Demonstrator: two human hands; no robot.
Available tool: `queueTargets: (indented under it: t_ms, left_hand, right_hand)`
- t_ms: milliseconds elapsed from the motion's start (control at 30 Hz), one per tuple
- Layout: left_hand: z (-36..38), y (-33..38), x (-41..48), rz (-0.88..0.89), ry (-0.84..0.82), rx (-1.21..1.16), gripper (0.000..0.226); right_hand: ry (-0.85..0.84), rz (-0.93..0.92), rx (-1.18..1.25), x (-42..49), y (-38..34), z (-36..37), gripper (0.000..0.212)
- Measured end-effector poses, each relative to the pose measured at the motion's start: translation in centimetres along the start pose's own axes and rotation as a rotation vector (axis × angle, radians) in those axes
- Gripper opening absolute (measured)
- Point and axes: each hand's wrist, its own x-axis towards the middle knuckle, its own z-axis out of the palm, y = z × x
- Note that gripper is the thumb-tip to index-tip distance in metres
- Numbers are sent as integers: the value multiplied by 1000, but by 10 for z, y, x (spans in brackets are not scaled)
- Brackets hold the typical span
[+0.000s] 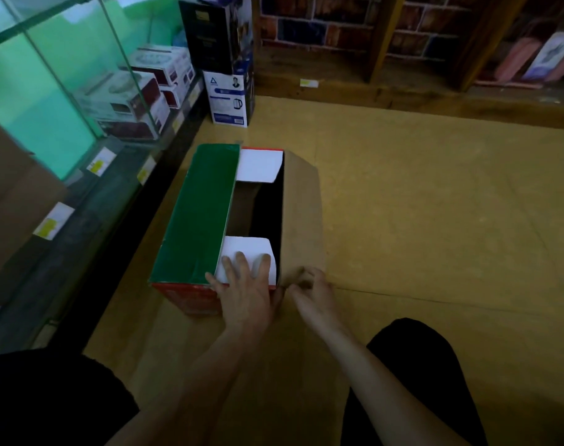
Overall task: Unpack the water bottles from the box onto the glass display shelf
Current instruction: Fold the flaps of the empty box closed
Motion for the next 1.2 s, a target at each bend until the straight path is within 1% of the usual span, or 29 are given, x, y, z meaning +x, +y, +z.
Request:
queueTargets:
  t_ms: [133, 267, 400, 500, 633, 667, 700, 733, 800, 867, 933, 1033, 1100, 1133, 1200]
  left_hand:
    - [-2, 1, -1, 9, -6, 30, 60]
    - [6, -3, -3, 56, 23, 56, 60]
    - [13, -8, -3, 63, 39, 31, 71]
    - [8, -9, -4, 103, 23, 7, 76]
    - [-4, -15, -7, 116, 39, -54, 77]
    - [-5, -17, -8, 111, 46, -76, 75]
    - [-6, -19, -9, 112, 74, -110, 72]
    - [-7, -24, -10, 109, 113, -155, 68]
    - [-9, -33, -9, 98, 211, -281, 61]
    - [-13, -43, -8, 54, 293, -421, 51]
    - [-22, -53, -4, -39, 351, -546, 40]
    - [-34, -70, 6, -162, 423, -683, 35]
    - [-39, -83, 13, -224, 399, -718, 43]
    - [-41, -89, 16, -253, 356, -690, 48]
    - [-43, -98, 20, -314, 238, -542, 52]
  right_hand:
    - [51, -44, -21, -6, -5, 0, 52]
    - [148, -111, -20, -20, -6, 6, 46]
    - [268, -289, -131, -39, -8, 12, 39]
    - [287, -432, -217, -43, -11, 17, 32]
    - [328, -612, -236, -38, -19, 29, 23]
    - [327, -631, -254, -37, -21, 31, 24]
    - [318, -647, -272, -37, -22, 33, 30]
    - [297, -673, -279, -37, -24, 36, 35]
    - [250, -726, -279, -38, -28, 40, 37]
    - [198, -730, -272, -41, -36, 45, 37]
    - [171, -718, -252, -42, -44, 50, 40]
    - [172, -743, -231, -37, -52, 53, 25]
    - [161, -730, -255, -27, -53, 57, 19]
    - [174, -712, -270, -23, -52, 59, 19]
    - [215, -699, -283, -11, -51, 65, 26]
